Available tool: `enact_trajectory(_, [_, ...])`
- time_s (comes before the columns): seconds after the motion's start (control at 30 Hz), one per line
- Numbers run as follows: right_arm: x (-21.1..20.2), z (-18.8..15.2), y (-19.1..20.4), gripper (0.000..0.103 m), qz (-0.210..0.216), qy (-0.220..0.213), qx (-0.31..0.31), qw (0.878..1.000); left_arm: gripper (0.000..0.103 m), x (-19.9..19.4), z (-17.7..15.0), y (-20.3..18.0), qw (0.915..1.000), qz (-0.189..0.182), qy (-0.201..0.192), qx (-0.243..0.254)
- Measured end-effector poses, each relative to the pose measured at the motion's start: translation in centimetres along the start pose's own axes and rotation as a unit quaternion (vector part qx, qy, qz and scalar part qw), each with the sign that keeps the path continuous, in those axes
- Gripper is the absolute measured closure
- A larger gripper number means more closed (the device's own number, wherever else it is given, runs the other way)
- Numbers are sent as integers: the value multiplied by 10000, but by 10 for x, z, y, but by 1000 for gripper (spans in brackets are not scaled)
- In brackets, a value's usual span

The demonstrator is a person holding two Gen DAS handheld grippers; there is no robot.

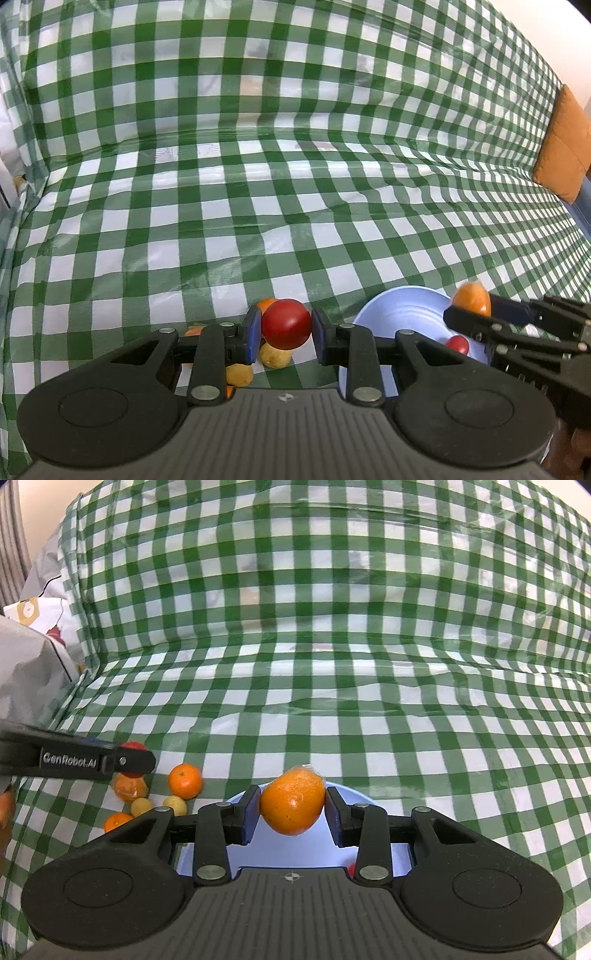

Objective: Organize fruits
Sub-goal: 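Move the orange over the plate and release it from the right tool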

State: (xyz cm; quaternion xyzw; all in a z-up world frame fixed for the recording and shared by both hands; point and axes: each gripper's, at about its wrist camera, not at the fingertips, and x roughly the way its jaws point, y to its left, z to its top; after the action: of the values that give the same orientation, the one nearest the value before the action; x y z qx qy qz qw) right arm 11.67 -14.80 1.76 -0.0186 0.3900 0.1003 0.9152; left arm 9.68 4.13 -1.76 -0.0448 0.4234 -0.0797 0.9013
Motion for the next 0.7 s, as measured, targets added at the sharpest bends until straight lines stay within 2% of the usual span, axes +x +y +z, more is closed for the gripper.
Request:
enact_trajectory(0.33, [-4,7,-29,64,-294,-101,252,9992,71,5,-1,-12,9983,-354,144,447])
enact_trajectory(0.53, [-4,7,-51,64,-467,-76,524,9975,71,10,-4,-30,9940,-839,313,627])
enact_trajectory(0.7, [-1,3,-51,64,-366,19,548,9978,71,11,-12,-52,9880,-1188,383,909])
